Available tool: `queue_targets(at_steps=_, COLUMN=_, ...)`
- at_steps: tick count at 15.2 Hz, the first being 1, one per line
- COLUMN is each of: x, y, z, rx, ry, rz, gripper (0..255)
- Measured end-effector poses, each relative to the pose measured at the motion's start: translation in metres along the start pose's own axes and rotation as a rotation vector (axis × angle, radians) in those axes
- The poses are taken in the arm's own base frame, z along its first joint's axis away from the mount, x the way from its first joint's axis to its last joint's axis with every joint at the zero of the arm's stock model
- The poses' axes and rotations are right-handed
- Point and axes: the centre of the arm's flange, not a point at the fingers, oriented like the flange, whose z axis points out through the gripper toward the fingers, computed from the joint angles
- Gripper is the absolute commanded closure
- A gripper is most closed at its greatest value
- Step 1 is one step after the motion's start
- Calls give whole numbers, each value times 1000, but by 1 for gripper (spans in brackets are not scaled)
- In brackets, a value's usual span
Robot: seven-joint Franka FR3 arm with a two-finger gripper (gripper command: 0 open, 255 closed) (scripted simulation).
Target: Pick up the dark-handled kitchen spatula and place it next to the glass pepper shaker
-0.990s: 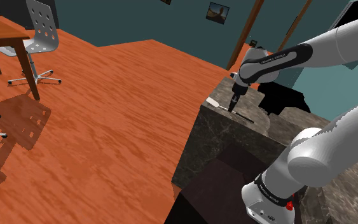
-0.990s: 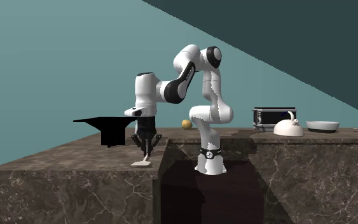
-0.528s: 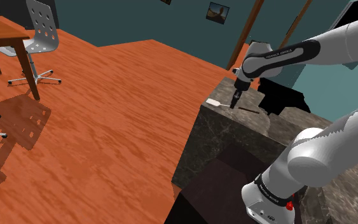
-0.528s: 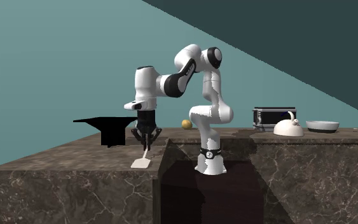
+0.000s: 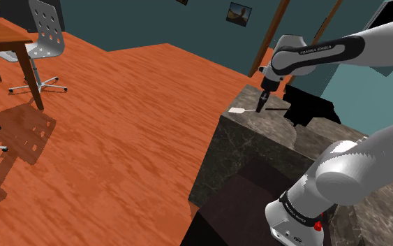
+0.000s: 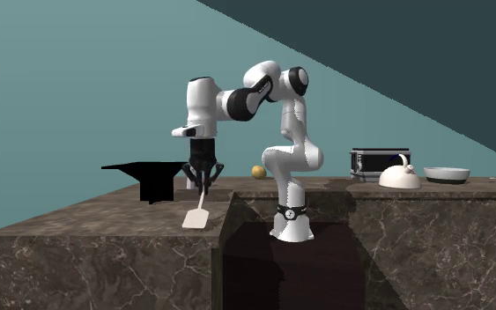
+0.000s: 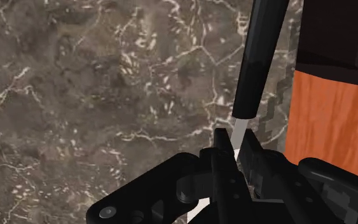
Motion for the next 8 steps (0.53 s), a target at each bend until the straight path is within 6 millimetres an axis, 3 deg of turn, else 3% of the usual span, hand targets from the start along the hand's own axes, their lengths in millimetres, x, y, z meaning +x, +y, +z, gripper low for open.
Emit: queue_targets(at_steps=8, x=-3, y=-1, z=-42, rx=0, ry=0, rz=0, gripper=255)
